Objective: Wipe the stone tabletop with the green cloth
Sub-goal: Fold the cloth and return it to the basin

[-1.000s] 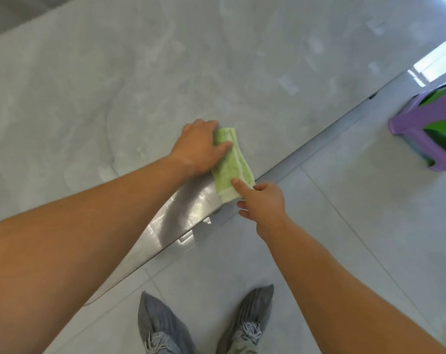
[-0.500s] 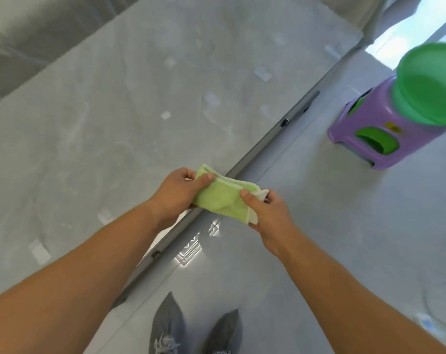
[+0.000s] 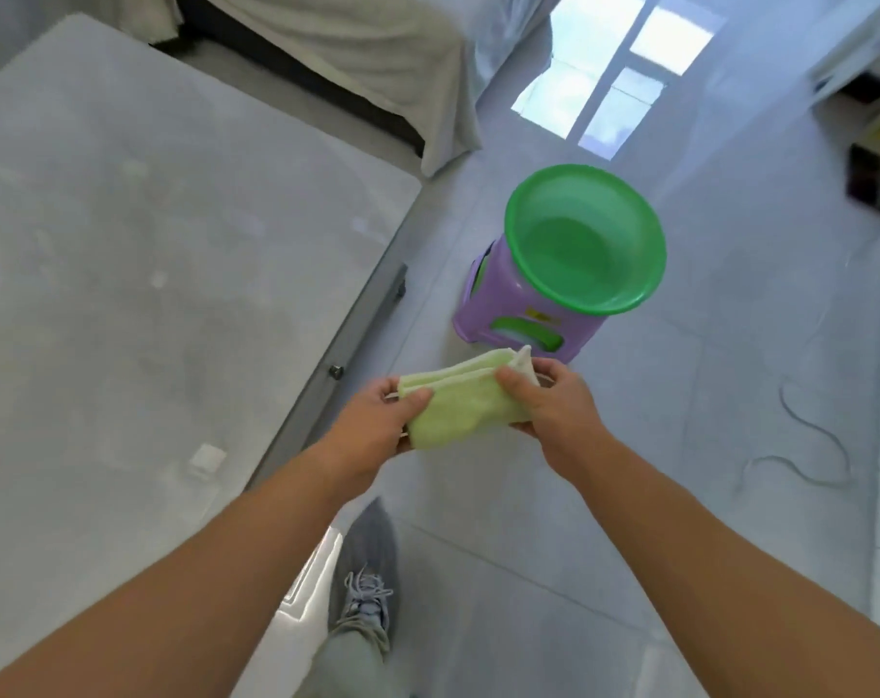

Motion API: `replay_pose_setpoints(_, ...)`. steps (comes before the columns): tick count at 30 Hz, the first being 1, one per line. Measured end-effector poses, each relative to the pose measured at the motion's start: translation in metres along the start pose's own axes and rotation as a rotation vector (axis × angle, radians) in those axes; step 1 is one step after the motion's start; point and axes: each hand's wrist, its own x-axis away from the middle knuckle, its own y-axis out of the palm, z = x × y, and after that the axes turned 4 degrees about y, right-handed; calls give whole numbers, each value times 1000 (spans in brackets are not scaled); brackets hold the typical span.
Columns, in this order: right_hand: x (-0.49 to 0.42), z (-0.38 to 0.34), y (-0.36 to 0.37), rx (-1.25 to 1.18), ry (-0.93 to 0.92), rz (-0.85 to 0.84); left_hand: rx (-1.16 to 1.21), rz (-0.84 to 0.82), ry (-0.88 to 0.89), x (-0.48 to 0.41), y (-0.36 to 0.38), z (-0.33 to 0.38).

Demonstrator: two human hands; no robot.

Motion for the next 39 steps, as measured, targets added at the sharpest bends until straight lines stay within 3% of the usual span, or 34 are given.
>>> replay_pose_setpoints(6,-124,-58,-73,144,-101,86,-54,-54,-55,-113,103,8)
replay_pose_setpoints(13,-246,-66,-112,281,-135,78,-156,38,-25,-218,167,-3)
replay_pose_setpoints(16,-290,-66,-114,388,-207,31,-344,108,20,-250,179,-7)
replay_pose_setpoints(19,-319,-67,-112,455,-247,-71,-618,173,193,-272,184,2)
replay_pose_setpoints(21,-330,-68,-111,500,-261,-111,-826,174,374,-283,183,13)
replay_pose_setpoints(24,-338,-66,-113,530,-252,-100,-1109,43,593,-293,184,32)
replay_pose_setpoints(29,-327,-56,-127,666,-375,-44,-1329,-160,626,-308,182,47)
replay_pose_setpoints(35,-284,-28,-150,999,-746,30,-1466,-225,680,-316,176,46)
replay_pose_setpoints(39,-273,-13,-144,1093,-670,-10,-1490,-224,728,-317,177,46)
